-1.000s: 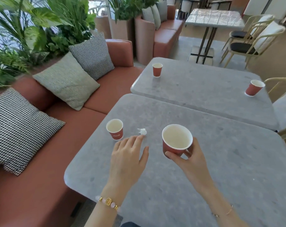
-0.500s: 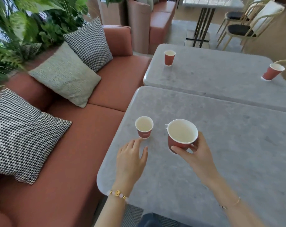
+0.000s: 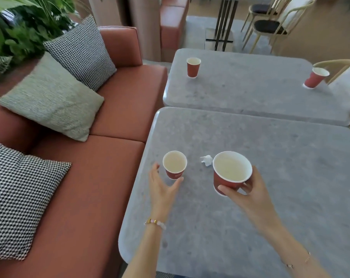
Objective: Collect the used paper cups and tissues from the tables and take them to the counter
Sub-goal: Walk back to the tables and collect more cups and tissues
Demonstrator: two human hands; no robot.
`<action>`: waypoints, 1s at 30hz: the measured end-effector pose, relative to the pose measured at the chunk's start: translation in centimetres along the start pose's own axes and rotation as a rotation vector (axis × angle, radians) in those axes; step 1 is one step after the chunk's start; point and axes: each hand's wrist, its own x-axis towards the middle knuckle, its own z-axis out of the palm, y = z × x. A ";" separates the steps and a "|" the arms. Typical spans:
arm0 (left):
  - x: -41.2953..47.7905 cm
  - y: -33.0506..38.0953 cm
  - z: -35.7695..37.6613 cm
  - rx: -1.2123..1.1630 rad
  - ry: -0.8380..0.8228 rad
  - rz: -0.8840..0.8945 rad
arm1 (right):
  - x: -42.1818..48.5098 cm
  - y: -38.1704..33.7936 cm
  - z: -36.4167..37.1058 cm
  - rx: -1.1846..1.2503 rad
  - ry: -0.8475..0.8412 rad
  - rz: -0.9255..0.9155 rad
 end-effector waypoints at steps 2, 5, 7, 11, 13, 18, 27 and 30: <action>0.7 0.0 0.6 -0.059 -0.027 0.001 | 0.1 0.2 -0.1 -0.004 0.011 0.004; 1.5 0.2 1.5 -0.115 -0.019 0.016 | 0.2 0.4 -0.3 -0.007 0.024 0.000; 1.9 0.4 2.0 -0.158 0.001 -0.001 | 0.3 0.5 -0.4 -0.008 0.029 0.001; 2.4 0.4 2.5 -0.184 0.036 -0.033 | 0.3 0.6 -0.7 -0.012 0.054 0.017; 2.5 0.6 2.5 -0.188 0.039 -0.042 | 0.3 0.7 -1.0 -0.013 0.054 0.029; 1.7 3.0 2.2 -0.239 0.058 -0.015 | 0.3 0.9 -1.7 -0.022 0.048 0.046; -1.3 10.8 0.6 -0.403 -0.123 0.114 | -0.4 2.1 -2.1 -0.099 0.046 0.064; -2.4 13.0 0.4 -0.465 -0.185 0.130 | -0.6 2.4 -2.0 -0.126 0.040 0.057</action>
